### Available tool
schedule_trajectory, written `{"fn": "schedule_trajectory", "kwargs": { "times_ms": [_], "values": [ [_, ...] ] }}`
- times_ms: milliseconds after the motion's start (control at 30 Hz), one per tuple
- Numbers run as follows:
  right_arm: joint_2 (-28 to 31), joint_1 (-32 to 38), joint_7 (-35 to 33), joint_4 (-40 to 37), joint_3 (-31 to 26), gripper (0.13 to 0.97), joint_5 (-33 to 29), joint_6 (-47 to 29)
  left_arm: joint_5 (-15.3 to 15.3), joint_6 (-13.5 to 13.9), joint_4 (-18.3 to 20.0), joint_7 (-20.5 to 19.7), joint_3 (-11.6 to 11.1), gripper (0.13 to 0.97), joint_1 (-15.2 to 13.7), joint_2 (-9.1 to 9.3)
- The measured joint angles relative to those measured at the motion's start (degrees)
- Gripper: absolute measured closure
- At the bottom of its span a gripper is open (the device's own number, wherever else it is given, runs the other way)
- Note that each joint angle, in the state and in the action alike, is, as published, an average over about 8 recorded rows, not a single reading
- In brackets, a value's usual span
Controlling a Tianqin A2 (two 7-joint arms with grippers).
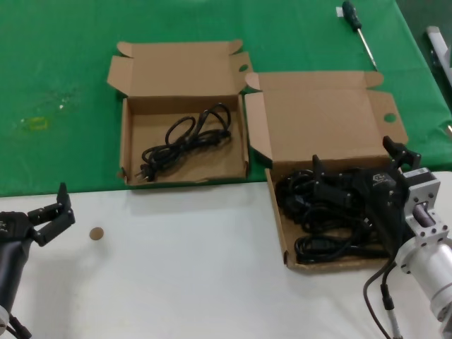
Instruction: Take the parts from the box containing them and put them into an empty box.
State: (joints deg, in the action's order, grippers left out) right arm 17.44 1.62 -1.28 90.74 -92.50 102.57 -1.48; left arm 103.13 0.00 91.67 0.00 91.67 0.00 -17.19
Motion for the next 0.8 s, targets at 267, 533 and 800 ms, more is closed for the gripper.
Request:
{"fn": "schedule_trajectory", "kwargs": {
  "times_ms": [267, 533, 800],
  "values": [
    [0.0, 0.0, 0.0, 0.0, 0.0, 0.129, 0.0, 0.0, 0.0, 0.0, 0.0, 0.0, 0.0, 0.132, 0.0, 0.00],
    [0.0, 0.0, 0.0, 0.0, 0.0, 0.129, 0.0, 0.0, 0.0, 0.0, 0.0, 0.0, 0.0, 0.132, 0.0, 0.00],
    [0.0, 0.0, 0.0, 0.0, 0.0, 0.129, 0.0, 0.0, 0.0, 0.0, 0.0, 0.0, 0.0, 0.132, 0.0, 0.00]
  ]
}}
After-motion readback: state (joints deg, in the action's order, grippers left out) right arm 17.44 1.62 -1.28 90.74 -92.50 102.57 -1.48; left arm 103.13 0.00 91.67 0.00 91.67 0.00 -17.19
